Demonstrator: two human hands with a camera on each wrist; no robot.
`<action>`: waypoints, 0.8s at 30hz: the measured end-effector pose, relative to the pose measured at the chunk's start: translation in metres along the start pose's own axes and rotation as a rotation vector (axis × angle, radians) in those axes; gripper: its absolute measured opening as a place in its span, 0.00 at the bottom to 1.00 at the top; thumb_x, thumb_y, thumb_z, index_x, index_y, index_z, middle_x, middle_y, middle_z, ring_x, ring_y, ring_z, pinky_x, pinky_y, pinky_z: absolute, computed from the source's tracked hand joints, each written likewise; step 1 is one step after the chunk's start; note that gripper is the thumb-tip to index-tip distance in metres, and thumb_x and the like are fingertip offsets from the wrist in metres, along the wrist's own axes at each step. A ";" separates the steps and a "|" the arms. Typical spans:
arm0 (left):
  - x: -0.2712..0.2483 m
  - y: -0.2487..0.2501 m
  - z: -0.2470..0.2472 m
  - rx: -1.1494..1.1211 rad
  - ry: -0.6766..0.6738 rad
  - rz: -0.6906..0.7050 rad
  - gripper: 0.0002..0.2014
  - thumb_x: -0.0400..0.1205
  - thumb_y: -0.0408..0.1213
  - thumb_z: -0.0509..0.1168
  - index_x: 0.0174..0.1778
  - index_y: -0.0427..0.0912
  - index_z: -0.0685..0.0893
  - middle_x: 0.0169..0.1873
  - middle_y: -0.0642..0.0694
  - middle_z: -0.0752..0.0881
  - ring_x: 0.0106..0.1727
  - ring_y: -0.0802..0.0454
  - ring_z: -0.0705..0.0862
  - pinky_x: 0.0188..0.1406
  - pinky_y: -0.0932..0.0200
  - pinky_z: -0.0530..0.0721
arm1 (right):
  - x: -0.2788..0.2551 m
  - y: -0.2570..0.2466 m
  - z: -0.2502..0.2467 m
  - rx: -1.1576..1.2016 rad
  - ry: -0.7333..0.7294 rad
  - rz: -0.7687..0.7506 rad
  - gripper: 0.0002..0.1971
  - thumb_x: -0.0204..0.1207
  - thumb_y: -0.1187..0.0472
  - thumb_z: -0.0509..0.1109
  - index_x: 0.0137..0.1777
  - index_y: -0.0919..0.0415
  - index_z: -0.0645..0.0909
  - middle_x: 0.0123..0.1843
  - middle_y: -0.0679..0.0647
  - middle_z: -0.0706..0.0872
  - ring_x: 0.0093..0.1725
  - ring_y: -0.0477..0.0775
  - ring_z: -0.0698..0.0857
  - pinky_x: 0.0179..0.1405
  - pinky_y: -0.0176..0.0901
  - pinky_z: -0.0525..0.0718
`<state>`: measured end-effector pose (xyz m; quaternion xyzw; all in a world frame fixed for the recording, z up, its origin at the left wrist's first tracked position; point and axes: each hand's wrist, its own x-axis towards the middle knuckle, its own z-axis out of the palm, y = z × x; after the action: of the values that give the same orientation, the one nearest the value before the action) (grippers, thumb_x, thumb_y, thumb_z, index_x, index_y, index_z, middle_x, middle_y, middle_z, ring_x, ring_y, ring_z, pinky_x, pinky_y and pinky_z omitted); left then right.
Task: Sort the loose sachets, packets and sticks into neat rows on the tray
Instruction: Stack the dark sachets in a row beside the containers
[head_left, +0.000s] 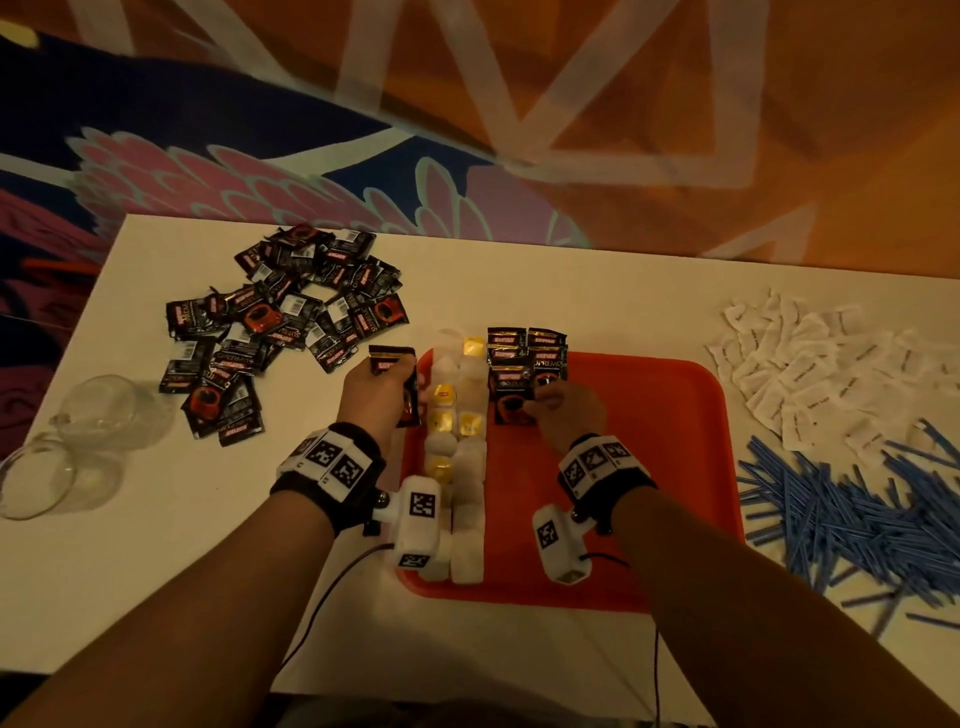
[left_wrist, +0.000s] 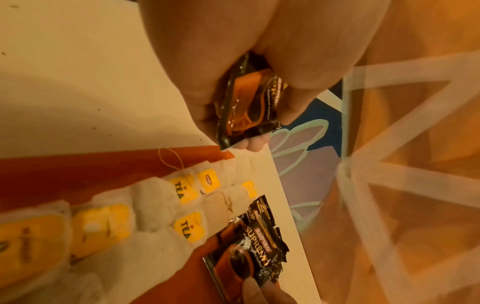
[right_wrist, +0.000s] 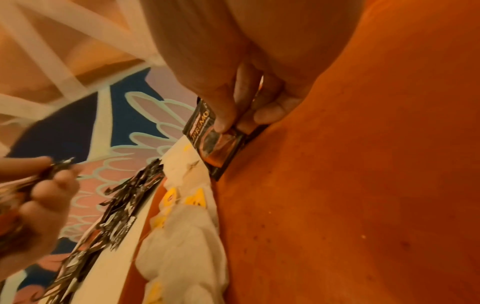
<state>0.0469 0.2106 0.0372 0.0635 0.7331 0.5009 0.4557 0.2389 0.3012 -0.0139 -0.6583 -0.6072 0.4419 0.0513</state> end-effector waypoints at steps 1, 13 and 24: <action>0.001 -0.001 -0.002 0.006 -0.003 -0.005 0.07 0.87 0.34 0.63 0.45 0.40 0.83 0.31 0.44 0.85 0.27 0.50 0.81 0.34 0.54 0.83 | 0.003 0.000 0.001 -0.009 0.004 0.019 0.12 0.78 0.55 0.75 0.60 0.56 0.86 0.59 0.52 0.89 0.54 0.47 0.84 0.42 0.29 0.77; 0.011 -0.008 -0.017 0.015 0.035 -0.053 0.04 0.85 0.36 0.66 0.46 0.46 0.85 0.40 0.44 0.89 0.44 0.43 0.87 0.57 0.39 0.86 | 0.019 -0.002 0.018 -0.026 0.032 0.078 0.10 0.74 0.51 0.78 0.49 0.56 0.87 0.51 0.51 0.90 0.45 0.46 0.82 0.37 0.34 0.78; 0.003 -0.011 -0.011 0.075 -0.012 0.057 0.05 0.83 0.34 0.70 0.45 0.50 0.87 0.42 0.46 0.90 0.44 0.47 0.88 0.47 0.49 0.88 | 0.011 -0.005 0.009 -0.033 0.046 0.056 0.10 0.74 0.48 0.77 0.45 0.53 0.84 0.46 0.47 0.85 0.45 0.46 0.80 0.31 0.32 0.72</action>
<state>0.0408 0.1992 0.0274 0.1044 0.7465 0.4855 0.4428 0.2284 0.3077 -0.0221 -0.6858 -0.5945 0.4178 0.0418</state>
